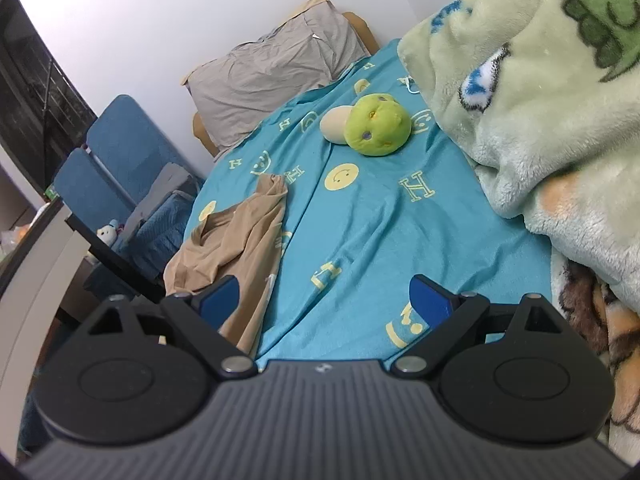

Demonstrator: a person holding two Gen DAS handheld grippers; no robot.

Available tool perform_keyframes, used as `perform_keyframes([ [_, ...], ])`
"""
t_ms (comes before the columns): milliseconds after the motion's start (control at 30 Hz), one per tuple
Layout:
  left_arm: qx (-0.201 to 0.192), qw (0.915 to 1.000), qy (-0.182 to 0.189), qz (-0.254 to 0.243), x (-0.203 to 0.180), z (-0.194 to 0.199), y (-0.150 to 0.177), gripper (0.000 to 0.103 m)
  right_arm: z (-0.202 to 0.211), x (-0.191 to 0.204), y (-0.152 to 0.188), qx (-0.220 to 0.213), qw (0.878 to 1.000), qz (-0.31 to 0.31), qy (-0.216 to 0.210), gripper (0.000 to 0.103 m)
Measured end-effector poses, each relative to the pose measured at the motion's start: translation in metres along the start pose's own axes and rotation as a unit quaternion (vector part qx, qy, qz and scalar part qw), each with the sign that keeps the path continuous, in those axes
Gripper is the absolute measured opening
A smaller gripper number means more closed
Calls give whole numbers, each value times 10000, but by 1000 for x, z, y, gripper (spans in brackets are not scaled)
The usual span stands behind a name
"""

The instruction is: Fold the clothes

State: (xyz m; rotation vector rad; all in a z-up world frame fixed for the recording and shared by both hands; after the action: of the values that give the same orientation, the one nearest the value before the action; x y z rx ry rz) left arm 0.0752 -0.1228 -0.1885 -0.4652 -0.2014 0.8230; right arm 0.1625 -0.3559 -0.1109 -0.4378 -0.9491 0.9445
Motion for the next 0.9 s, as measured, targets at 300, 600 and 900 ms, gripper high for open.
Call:
perform_keyframes([
  [300,-1168,9904,635,-388,-7,59,0,7,-8,-9,-3,178,9985,-339,-402,93],
  [600,-1341,9811,1374,-246,-5,70,13,5,-128,27,-33,950,9816,-1028,-1296,69],
  [900,-1175,9784,1698,-132,0,52,15,5,-286,49,-18,1259,9787,-709,-1457,55],
])
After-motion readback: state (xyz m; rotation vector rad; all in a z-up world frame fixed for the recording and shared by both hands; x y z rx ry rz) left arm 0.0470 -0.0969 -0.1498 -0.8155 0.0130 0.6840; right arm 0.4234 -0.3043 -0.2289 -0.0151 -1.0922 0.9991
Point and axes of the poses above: each gripper's, at about its wrist camera, not at the fingertips, and z roughly against the way its jaws point, x to its left, y to its underside, the point moved 5 cm from there along -z, roughly the way its jaws point, and after that the axes turned 3 degrees about z, right-handed, at the moved point
